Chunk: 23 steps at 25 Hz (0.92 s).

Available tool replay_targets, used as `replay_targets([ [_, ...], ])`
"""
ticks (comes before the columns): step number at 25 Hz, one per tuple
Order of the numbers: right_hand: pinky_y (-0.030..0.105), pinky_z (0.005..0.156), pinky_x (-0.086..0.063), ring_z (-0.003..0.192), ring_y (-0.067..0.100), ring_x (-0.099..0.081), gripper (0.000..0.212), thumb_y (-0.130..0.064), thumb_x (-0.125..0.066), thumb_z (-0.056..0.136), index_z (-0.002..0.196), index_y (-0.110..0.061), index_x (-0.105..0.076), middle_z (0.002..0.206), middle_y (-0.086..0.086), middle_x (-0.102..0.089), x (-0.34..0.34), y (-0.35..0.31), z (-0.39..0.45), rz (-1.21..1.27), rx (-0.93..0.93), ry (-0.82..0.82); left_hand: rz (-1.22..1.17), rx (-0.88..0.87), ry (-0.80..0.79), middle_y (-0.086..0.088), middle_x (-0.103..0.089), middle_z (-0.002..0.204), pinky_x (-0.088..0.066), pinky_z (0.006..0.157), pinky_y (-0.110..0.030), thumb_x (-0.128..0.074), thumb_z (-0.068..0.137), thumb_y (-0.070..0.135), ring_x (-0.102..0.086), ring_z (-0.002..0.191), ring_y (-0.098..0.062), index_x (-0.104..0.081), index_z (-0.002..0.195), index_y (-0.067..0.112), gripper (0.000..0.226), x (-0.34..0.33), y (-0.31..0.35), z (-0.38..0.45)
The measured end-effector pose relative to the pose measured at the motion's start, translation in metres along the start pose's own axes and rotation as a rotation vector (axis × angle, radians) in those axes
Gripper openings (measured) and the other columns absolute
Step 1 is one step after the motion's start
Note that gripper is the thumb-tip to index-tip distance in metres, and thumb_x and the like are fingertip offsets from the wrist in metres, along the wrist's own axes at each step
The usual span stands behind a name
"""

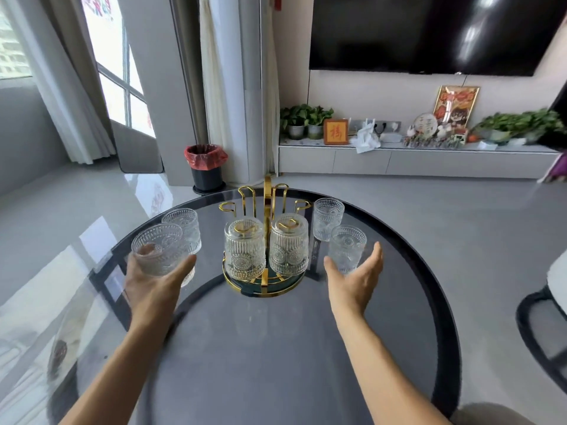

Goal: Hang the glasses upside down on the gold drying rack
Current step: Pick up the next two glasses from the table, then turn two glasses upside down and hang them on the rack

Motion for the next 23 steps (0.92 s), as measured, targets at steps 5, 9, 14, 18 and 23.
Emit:
replay_targets([
  [5,0.044,0.100,-0.037,0.128,0.036,-0.043,0.108,-0.031,-0.083,0.064,0.149,-0.019,-0.018,0.153,0.010,-0.034,-0.023,0.023,0.024,-0.044,-0.195,-0.126,0.087,-0.110,-0.069,0.007,-0.066,0.095,-0.048,0.072,-0.013,-0.090,0.059,0.035,-0.064,0.083,0.002,-0.055,0.107,0.029,0.060,-0.016,0.043,0.015],
  [9,0.038,0.090,-0.042,0.111,0.029,-0.053,0.085,-0.033,-0.081,0.066,0.137,-0.022,-0.034,0.135,0.008,-0.053,-0.028,0.034,0.040,0.020,-0.291,-0.185,0.244,-0.177,-0.224,0.001,-0.055,0.121,-0.046,0.094,-0.037,-0.091,0.057,0.041,-0.054,0.106,-0.018,-0.047,0.128,0.029,0.085,-0.023,0.070,0.035],
  [14,0.029,0.078,-0.036,0.091,0.017,-0.047,0.072,-0.031,-0.082,0.063,0.123,-0.020,-0.043,0.122,0.004,-0.057,-0.026,0.041,0.039,0.036,-0.271,-0.173,0.278,-0.199,-0.197,0.000,-0.056,0.118,-0.048,0.085,-0.036,-0.087,0.049,0.060,-0.057,0.105,-0.020,-0.050,0.113,0.039,0.077,-0.022,0.098,0.063],
  [18,0.037,0.081,-0.045,0.089,0.025,-0.055,0.068,-0.036,-0.078,0.052,0.106,-0.021,-0.041,0.109,0.001,-0.057,-0.027,0.035,0.032,-0.021,-0.234,-0.143,0.363,-0.284,-0.143,0.005,-0.053,0.112,-0.042,0.082,-0.034,-0.084,0.053,0.061,-0.051,0.102,-0.016,-0.054,0.111,0.033,0.071,-0.028,0.108,0.057],
  [23,0.035,0.078,-0.048,0.092,0.026,-0.059,0.067,-0.041,-0.076,0.050,0.106,-0.023,-0.044,0.106,0.001,-0.059,-0.024,0.032,0.020,0.003,-0.200,-0.177,0.387,-0.345,-0.146,0.002,-0.054,0.105,-0.039,0.078,-0.033,-0.080,0.062,0.061,-0.051,0.097,-0.020,-0.056,0.104,0.031,0.057,-0.047,0.116,0.048],
])
Point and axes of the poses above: each hand's wrist, its own z-axis towards the middle knuckle, its own x-axis out of the back of the hand, y = z × x, the point moved 3 cm from there along z, towards the middle knuckle
